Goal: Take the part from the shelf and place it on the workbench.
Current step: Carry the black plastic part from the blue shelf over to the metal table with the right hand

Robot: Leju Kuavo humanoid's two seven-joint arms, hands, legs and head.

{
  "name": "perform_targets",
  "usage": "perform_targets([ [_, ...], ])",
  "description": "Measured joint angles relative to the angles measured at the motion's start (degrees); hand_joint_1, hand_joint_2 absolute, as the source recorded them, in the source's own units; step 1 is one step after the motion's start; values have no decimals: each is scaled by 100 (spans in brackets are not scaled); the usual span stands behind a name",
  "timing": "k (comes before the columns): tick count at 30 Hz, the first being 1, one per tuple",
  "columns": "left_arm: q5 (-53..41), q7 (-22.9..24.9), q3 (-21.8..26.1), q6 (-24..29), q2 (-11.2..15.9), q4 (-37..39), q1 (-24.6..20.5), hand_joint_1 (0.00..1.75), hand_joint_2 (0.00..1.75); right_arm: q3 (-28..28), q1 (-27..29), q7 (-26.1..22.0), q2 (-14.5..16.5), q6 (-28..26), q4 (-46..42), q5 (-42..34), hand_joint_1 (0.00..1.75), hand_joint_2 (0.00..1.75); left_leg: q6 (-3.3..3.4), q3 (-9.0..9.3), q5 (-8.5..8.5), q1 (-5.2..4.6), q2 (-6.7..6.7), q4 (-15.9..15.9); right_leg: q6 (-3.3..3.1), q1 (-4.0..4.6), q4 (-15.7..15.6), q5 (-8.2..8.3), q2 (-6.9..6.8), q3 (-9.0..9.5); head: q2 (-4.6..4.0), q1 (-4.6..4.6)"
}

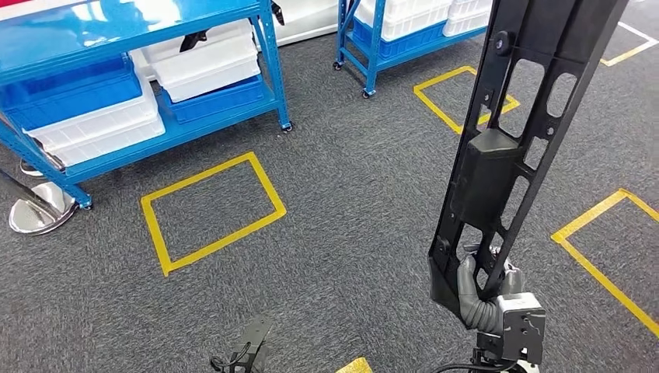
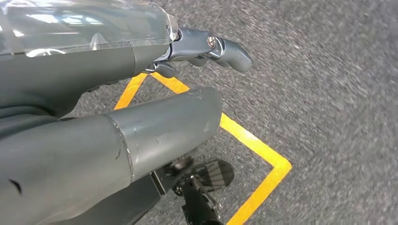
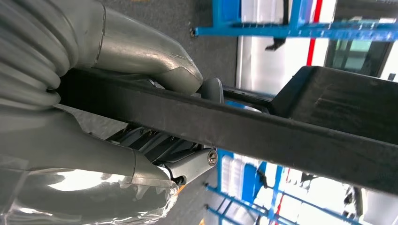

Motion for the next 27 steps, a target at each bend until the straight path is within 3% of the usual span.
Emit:
perform_targets([
  [2, 2, 2, -9, 0, -1, -2, 7, 0, 0, -20, -3, -1, 14, -5, -21, 23, 175, 175, -45, -211, -333, 30, -319, 505, -61, -25, -23, 32, 119, -5, 0, -19],
  [4, 6, 7, -13, -1, 4, -2, 32, 0, 0, -33, -4, 1, 28, -8, -30, 55, 175, 175, -60, -552, -689, 34, -486, 1274, -87, -16, -17, 42, 258, -22, 0, -35],
  [5, 7, 9, -13, -3, 7, -2, 43, 0, 0, -42, 3, 5, 31, -9, -30, 67, 175, 175, -61, -663, -743, 33, -503, 1514, -89, -11, -9, 44, 337, -27, 0, -37],
  [6, 8, 11, -14, -9, 9, -2, 49, 0, 0, -55, 9, 10, 32, -9, -30, 76, 175, 175, -55, -677, -677, 33, -510, 1541, -90, -7, 1, 44, 421, -31, 0, -37],
  [8, 5, 12, -22, -27, 10, -3, 48, 0, 0, -78, 15, 25, 32, -8, -30, 84, 175, 175, -24, -412, -284, 39, -602, 967, -83, -9, 32, 41, 587, -32, 0, -39],
  [9, 4, 11, -26, -36, 10, -2, 44, 0, 0, -88, 14, 31, 32, -7, -30, 85, 175, 175, 1, -236, -119, 47, -759, 578, -68, -7, 53, 38, 661, -41, 0, -38],
  [11, 1, 9, -34, -42, 10, -2, 44, 0, 0, -103, 7, 40, 32, -6, -28, 87, 175, 175, 42, -29, 22, 56, -1023, 96, -7, -19, 90, 49, 794, -93, 0, -40],
  [12, 0, 9, -37, -41, 10, -2, 46, 0, 0, -111, 8, 43, 32, -7, -28, 87, 175, 175, 65, -11, 7, 49, -1072, 43, 39, -28, 90, 67, 859, -123, 0, -40],
  [14, -2, 6, -46, -40, 2, -3, 45, 0, 0, -128, 22, 50, 31, -13, -29, 98, 175, 175, 130, -3, 49, 46, -945, 1, 129, -48, 71, 107, 949, -164, 0, -40],
  [16, -3, -3, -62, -40, -13, -4, 30, 0, 0, -162, 12, 54, 30, -50, -31, 179, 175, 175, 218, 9, 104, 67, -788, -65, 185, -24, 255, -18, 697, -271, 0, -13],
  [18, -4, -9, -74, -36, -17, -5, 33, 0, 0, -199, -31, 60, 19, -121, -39, 317, 175, 175, 269, 11, 122, 53, -614, -96, 221, -5, 885, -375, 317, -569, 0, 18],
  [20, -5, -9, -78, -26, -15, -4, 50, 0, 0, -245, -60, 91, -21, -195, -76, 419, 175, 175, 282, 1, 115, 26, -436, -91, 251, -18, 1545, -639, 195, -873, 0, 25],
  [21, -5, -9, -79, -23, -15, -4, 55, 0, 0, -282, -69, 119, -53, -223, -112, 451, 175, 175, 286, -2, 110, 17, -354, -87, 255, -24, 1630, -626, 178, -901, 0, 26],
  [22, -4, -10, -83, -19, -15, -4, 56, 0, 0, -324, -84, 151, -89, -245, -159, 473, 175, 175, 284, -2, 101, 10, -279, -82, 251, -26, 1468, -507, 157, -798, 0, 27],
  [25, 3, -21, -97, -12, -22, -4, 47, 0, 0, -447, -166, 227, -215, -279, -346, 507, 175, 175, 244, 19, 60, -24, -93, -61, 168, 18, 327, -62, -87, -150, 0, 25],
  [27, 23, -36, -103, -11, -25, -5, 43, 0, 0, -521, -212, 261, -303, -287, -477, 516, 175, 175, 194, 33, 40, -50, -6, -59, 91, 63, 40, -10, -166, -12, 0, 19],
])
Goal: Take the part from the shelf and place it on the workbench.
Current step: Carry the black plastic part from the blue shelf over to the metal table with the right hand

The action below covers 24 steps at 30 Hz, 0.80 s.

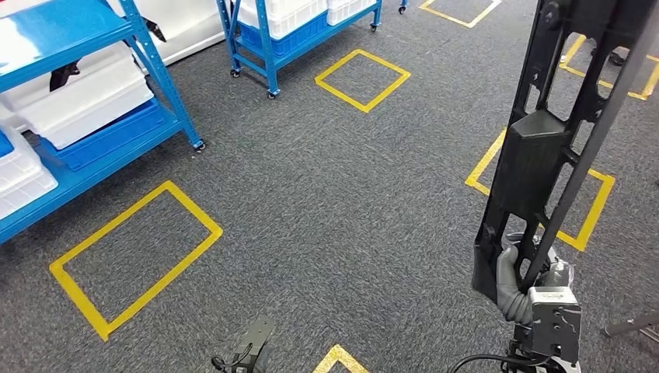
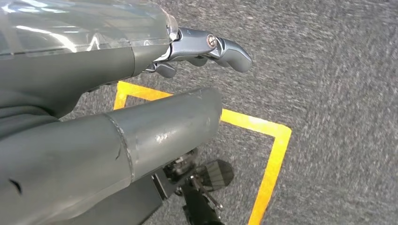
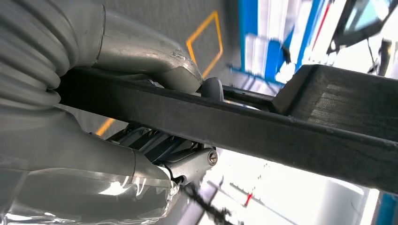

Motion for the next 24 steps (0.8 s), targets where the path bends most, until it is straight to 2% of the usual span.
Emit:
perform_targets([
  [2, 23, -15, -2, 0, -3, 0, -2, 0, 0, -79, -8, 36, -88, -1, -109, 14, 175, 175, -57, 15, -20, -8, 74, -6, -60, -9, -15, 29, 117, -12, 0, -3],
  [3, 29, -22, -2, -1, -3, 0, -3, 0, 0, -114, -7, 50, -126, 0, -153, 23, 175, 175, -88, 12, -66, -1, 25, 32, -91, -26, -38, 43, 174, -6, 0, -5],
  [4, 32, -27, -3, -1, -2, 0, -4, 0, 0, -140, -13, 60, -156, 2, -188, 31, 175, 175, -113, -29, -165, 8, -81, 154, -124, -45, -62, 59, 230, 1, 0, -12],
  [6, 36, -32, -3, -1, 7, -1, 6, 0, 0, -162, -33, 66, -188, 6, -229, 44, 175, 175, -147, -277, -513, 32, -371, 746, -174, -60, -83, 78, 340, 7, 0, -30],
  [7, 38, -32, -3, 0, 10, 0, 18, 0, 0, -166, -41, 68, -199, 8, -238, 46, 175, 175, -156, -465, -694, 37, -451, 1150, -187, -58, -80, 81, 406, 2, 0, -38],
  [8, 40, -32, -3, 0, 15, 0, 32, 0, 0, -170, -41, 71, -208, 10, -243, 49, 175, 175, -166, -628, -804, 40, -487, 1486, -192, -55, -75, 81, 480, -2, 0, -41],
  [9, 43, -32, -3, 2, 18, 1, 44, 0, 0, -179, -38, 77, -217, 9, -245, 53, 175, 175, -172, -718, -804, 43, -501, 1653, -193, -55, -65, 80, 560, -5, 0, -42],
  [10, 46, -33, -3, 5, 20, 1, 51, 0, 0, -191, -36, 85, -228, 9, -247, 59, 175, 175, -173, -700, -687, 50, -507, 1584, -191, -56, -53, 79, 642, -5, 0, -43],
  [11, 50, -37, -3, 11, 21, 1, 54, 0, 0, -207, -34, 93, -241, 8, -250, 66, 175, 175, -169, -574, -474, 62, -543, 1289, -184, -59, -35, 75, 725, -5, 0, -43],
  [12, 52, -42, -3, 19, 22, 1, 54, 0, 0, -227, -33, 102, -257, 7, -253, 72, 175, 175, -160, -403, -260, 82, -657, 889, -170, -64, -14, 67, 802, -10, 0, -44],
  [13, 54, -49, -3, 27, 23, 1, 55, 0, 0, -248, -35, 109, -275, 7, -255, 76, 175, 175, -149, -243, -113, 101, -797, 520, -146, -61, 16, 58, 875, -27, 0, -41],
  [14, 54, -56, -3, 36, 23, 1, 57, 0, 0, -273, -36, 117, -298, 7, -256, 78, 175, 175, -137, -131, -32, 117, -920, 266, -112, -61, 41, 58, 945, -52, 0, -40],
  [15, 54, -60, -3, 44, 24, 1, 61, 0, 0, -300, -34, 127, -321, 8, -257, 80, 175, 175, -121, -85, -25, 119, -1000, 156, -73, -64, 53, 66, 1007, -83, 0, -38],
  [17, 56, -69, -4, 58, 19, 1, 63, 0, 0, -373, -9, 145, -361, 7, -257, 97, 175, 175, -64, -73, -15, 103, -924, 125, 18, -87, 39, 102, 1121, -130, 0, -40],
  [18, 59, -74, -4, 60, 14, 0, 58, 0, 0, -416, 8, 150, -381, 4, -257, 120, 175, 175, -19, -64, 10, 99, -859, 93, 51, -93, 54, 97, 1059, -149, 0, -37],
  [19, 63, -81, -5, 56, 9, -1, 53, 0, 0, -460, 14, 154, -404, 2, -256, 150, 175, 175, 26, -54, 37, 99, -788, 56, 77, -89, 142, 39, 914, -198, 0, -22],
  [21, 69, -89, -5, 49, 7, -1, 57, 0, 0, -527, -1, 166, -449, -1, -255, 244, 175, 175, 90, -42, 66, 90, -632, 6, 108, -74, 665, -261, 524, -452, 0, 11],
  [22, 71, -90, -5, 49, 9, -1, 67, 0, 0, -548, -11, 185, -466, -1, -252, 300, 175, 175, 104, -45, 65, 78, -548, 1, 125, -76, 1052, -451, 414, -641, 0, 24],
  [23, 72, -90, -5, 51, 12, -1, 78, 0, 0, -566, -11, 209, -478, -1, -247, 352, 175, 175, 112, -48, 60, 66, -463, 2, 140, -86, 1403, -590, 373, -812, 0, 25],
  [24, 73, -89, -5, 54, 14, -1, 85, 0, 0, -581, -5, 234, -490, 0, -239, 395, 175, 175, 116, -48, 53, 56, -380, 3, 150, -97, 1605, -633, 356, -908, 0, 26],
])
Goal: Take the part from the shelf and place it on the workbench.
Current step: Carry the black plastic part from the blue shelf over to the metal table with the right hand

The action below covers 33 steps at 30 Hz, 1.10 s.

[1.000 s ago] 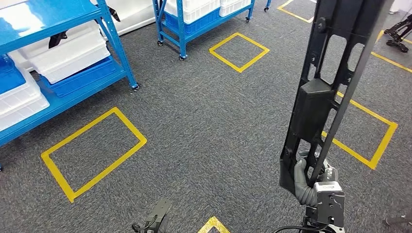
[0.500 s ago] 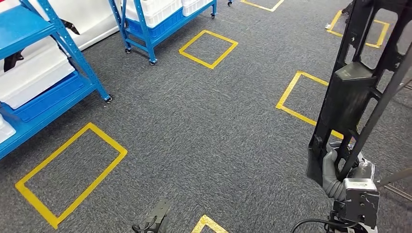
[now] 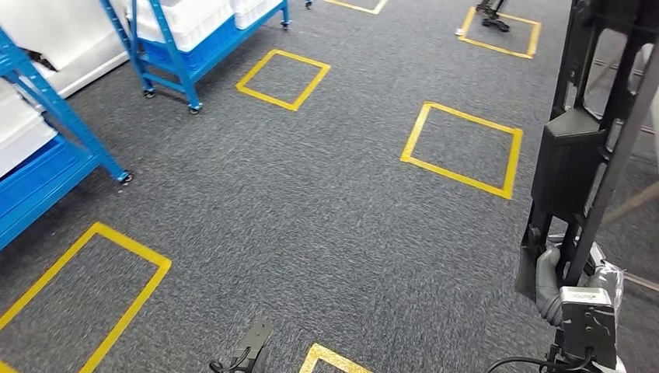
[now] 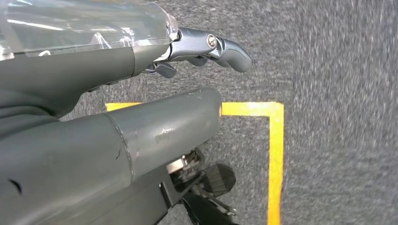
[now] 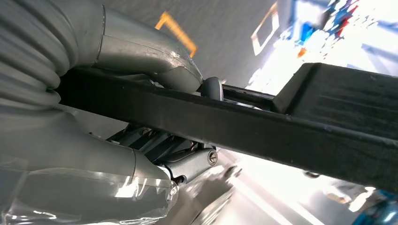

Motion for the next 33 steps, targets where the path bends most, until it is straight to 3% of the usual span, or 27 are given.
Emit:
perform_targets([
  [1, 1, 1, 0, 4, 1, 0, 2, 0, 0, -14, 5, 19, -11, 1, 8, 31, 175, 175, -1, 3, -8, -7, 79, 1, 4, -7, -17, 66, -15, 17, 0, 0],
  [2, 2, 1, 0, 8, 1, 0, 0, 0, 0, -26, 7, 28, -23, 1, 14, 50, 175, 175, -7, 11, -20, -11, 151, 2, 0, -10, -259, 221, -48, 154, 0, 1],
  [4, 4, 1, 0, 16, 1, 0, -9, 0, 0, -50, -3, 33, -45, 1, 18, 74, 175, 175, -46, 42, -56, -34, 273, 10, -34, 23, -1075, 560, -289, 617, 0, 2],
  [6, 8, 0, 0, 24, 1, 0, -13, 0, 0, -74, -19, 34, -61, -2, 16, 83, 175, 175, -101, 69, -91, -65, 374, 20, -102, 77, -1548, 685, -457, 865, 0, -6],
  [8, 15, -8, 0, 27, -1, 0, -14, 0, 0, -98, -23, 40, -72, -4, 15, 103, 175, 175, -151, 93, -110, -75, 484, 10, -171, 103, -1588, 683, -358, 851, 0, -14],
  [9, 19, -17, 0, 22, -1, 0, -16, 0, 0, -108, -19, 48, -78, -6, 14, 127, 175, 175, -183, 101, -137, -66, 467, 22, -203, 90, -1606, 694, -294, 853, 0, -16],
  [11, 30, -38, 1, 13, 2, 0, -17, 0, 0, -120, -27, 73, -85, -14, 12, 201, 175, 175, -232, 13, -334, -42, 223, 283, -281, 57, -1652, 722, -161, 868, 0, -31],
  [13, 49, -49, 1, 9, 11, 0, -1, 0, 0, -122, -48, 101, -89, -28, 18, 290, 175, 175, -252, -302, -703, -20, -66, 981, -336, 46, -1666, 734, -28, 873, 0, -50],
  [15, 63, -51, 2, -4, 22, 0, 26, 0, 0, -123, -58, 127, -96, -51, 36, 375, 175, 175, -264, -634, -905, -16, -126, 1626, -351, 51, -1658, 735, 126, 871, 0, -57],
  [16, 66, -52, 2, -16, 26, 0, 36, 0, 0, -126, -60, 143, -104, -73, 45, 420, 175, 175, -266, -684, -838, -12, -130, 1675, -348, 51, -1649, 733, 212, 871, 0, -58],
  [17, 66, -55, 2, -31, 28, 0, 41, 0, 0, -133, -65, 161, -117, -104, 55, 475, 175, 175, -263, -627, -661, -5, -145, 1491, -342, 48, -1635, 729, 298, 872, 0, -61],
  [19, 67, -59, 2, -56, 31, 0, 41, 0, 0, -155, -94, 210, -161, -177, 63, 593, 175, 175, -243, -326, -230, 24, -362, 737, -308, 44, -1582, 710, 459, 858, 0, -63],
  [20, 67, -61, 2, -64, 32, 0, 40, 0, 0, -172, -123, 240, -191, -205, 66, 646, 175, 175, -231, -197, -106, 42, -495, 429, -281, 46, -1546, 699, 534, 835, 0, -59],
  [22, 66, -61, 3, -74, 36, 0, 42, 0, 0, -220, -182, 317, -264, -240, 67, 750, 175, 175, -190, -106, -64, 36, -638, 199, -202, 31, -1509, 705, 660, 773, 0, -55],
  [23, 65, -61, 3, -78, 37, 0, 41, 0, 0, -251, -203, 360, -310, -248, 67, 798, 175, 175, -160, -99, -52, 23, -580, 181, -156, 16, -1516, 722, 724, 751, 0, -54],
  [24, 65, -61, 4, -82, 36, 0, 37, 0, 0, -285, -213, 401, -363, -253, 67, 847, 175, 175, -113, -93, -28, 15, -512, 155, -117, -1, -1519, 731, 713, 736, 0, -53],
  [25, 65, -61, 4, -87, 34, 0, 30, 0, 0, -321, -228, 440, -422, -256, 67, 891, 175, 175, -66, -80, -1, 14, -446, 118, -88, -1, -1479, 706, 606, 711, 0, -46],
  [26, 65, -61, 4, -91, 33, 0, 24, 0, 0, -350, -258, 471, -479, -256, 68, 924, 175, 175, -27, -67, 24, 17, -374, 80, -68, 9, -1354, 624, 444, 646, 0, -32],
  [28, 65, -60, 4, -95, 36, 0, 26, 0, 0, -390, -343, 521, -573, -252, 77, 991, 175, 175, 22, -57, 41, 4, -223, 42, -37, 23, -777, 306, 104, 364, 0, -10],
  [30, 69, -59, 4, -104, 43, 0, 37, 0, 0, -411, -391, 570, -635, -247, 95, 1057, 175, 175, 42, -60, 31, -17, -68, 43, -6, 4, -146, 48, 20, 55, 0, -5],
  [33, 75, -58, 4, -117, 47, 0, 41, 0, 0, -430, -393, 607, -668, -244, 111, 1101, 175, 175, 50, -59, 21, -28, 27, 44, 8, -12, 88, 10, 9, -59, 0, -4],
])
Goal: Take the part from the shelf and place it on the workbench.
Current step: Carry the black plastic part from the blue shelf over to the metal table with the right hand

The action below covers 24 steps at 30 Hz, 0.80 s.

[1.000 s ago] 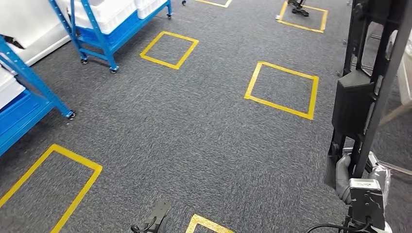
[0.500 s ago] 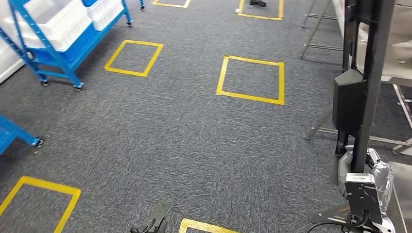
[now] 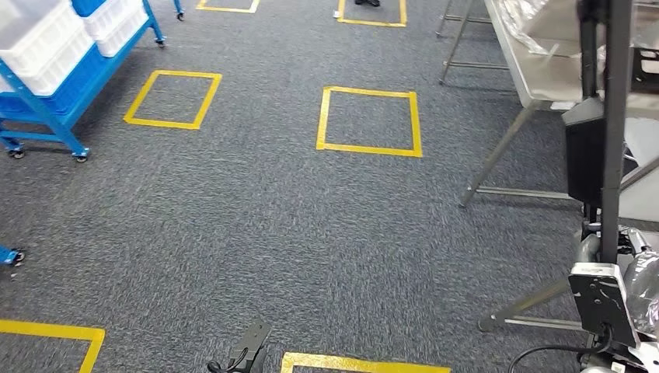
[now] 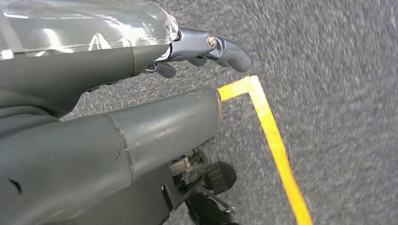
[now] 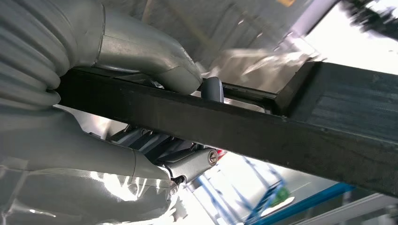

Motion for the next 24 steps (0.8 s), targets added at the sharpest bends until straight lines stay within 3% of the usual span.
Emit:
perform_targets([
  [2, 0, 0, 0, 0, 0, 0, 0, 0, 0, -1, 0, 2, -2, 0, 1, 3, 175, 175, 0, 0, -1, 0, 5, 0, 1, -1, -6, 8, -1, 3, 0, 0],
  [4, 0, 0, 1, -11, 0, 0, -1, 0, 0, -8, 0, 22, -29, 3, 13, 36, 175, 175, -8, 5, -11, -2, 60, 2, 2, -3, -189, 141, -21, 99, 0, -1],
  [6, 5, -3, 2, -33, 1, 0, -11, 0, 0, -16, -13, 54, -87, 8, 26, 89, 175, 175, -48, 30, -45, -14, 194, 6, -33, 23, -820, 440, -148, 437, 0, -2],
  [9, 18, -24, 2, -60, 2, 0, -32, 0, 0, -39, -52, 118, -166, 9, 35, 170, 175, 175, -175, 105, -122, -46, 451, 2, -174, 103, -1660, 698, -305, 865, 0, -9],
  [10, 19, -31, 2, -63, 3, 0, -37, 0, 0, -55, -50, 140, -179, 5, 35, 206, 175, 175, -207, 114, -156, -37, 420, 25, -205, 93, -1681, 705, -243, 874, 0, -13],
  [12, 30, -51, 2, -58, 4, 0, -49, 0, 0, -86, -63, 216, -207, -9, 38, 328, 175, 175, -253, 1, -348, -12, 172, 319, -282, 64, -1721, 723, -126, 902, 0, -27],
  [14, 48, -67, 2, -49, 7, 0, -40, 0, 0, -99, -78, 321, -224, -48, 49, 488, 175, 175, -266, -345, -677, 8, -95, 1013, -334, 60, -1726, 725, -6, 910, 0, -40],
  [16, 61, -71, 2, -45, 16, 0, -11, 0, 0, -113, -72, 412, -236, -90, 70, 640, 175, 175, -269, -696, -857, 9, -150, 1638, -348, 67, -1717, 721, 146, 910, 0, -43],
  [17, 66, -70, 3, -44, 21, 0, -1, 0, 0, -129, -62, 461, -245, -110, 80, 729, 175, 175, -264, -758, -792, 9, -156, 1693, -348, 68, -1708, 719, 232, 911, 0, -44],
  [18, 68, -70, 3, -44, 25, 0, 2, 0, 0, -151, -49, 514, -257, -132, 86, 830, 175, 175, -254, -713, -618, 11, -174, 1526, -342, 66, -1695, 715, 317, 912, 0, -45],
  [19, 68, -69, 3, -44, 26, 0, -1, 0, 0, -180, -33, 578, -272, -162, 91, 947, 175, 175, -239, -577, -377, 13, -236, 1177, -330, 61, -1677, 707, 396, 912, 0, -46],
  [21, 68, -58, 3, -46, 28, 0, -10, 0, 0, -266, -2, 728, -314, -251, 104, 1191, 175, 175, -206, -287, -37, 37, -534, 464, -280, 58, -1618, 682, 535, 880, 0, -42],
  [23, 68, -41, 4, -49, 30, 0, -11, 0, 0, -377, 32, 852, -366, -326, 121, 1340, 175, 175, -169, -177, 30, 27, -691, 192, -197, 32, -1588, 680, 657, 826, 0, -38],
  [24, 68, -36, 4, -51, 29, 0, -14, 0, 0, -438, 56, 891, -394, -343, 126, 1364, 175, 175, -142, -168, 41, 12, -622, 171, -148, 14, -1600, 693, 720, 807, 0, -39],
])
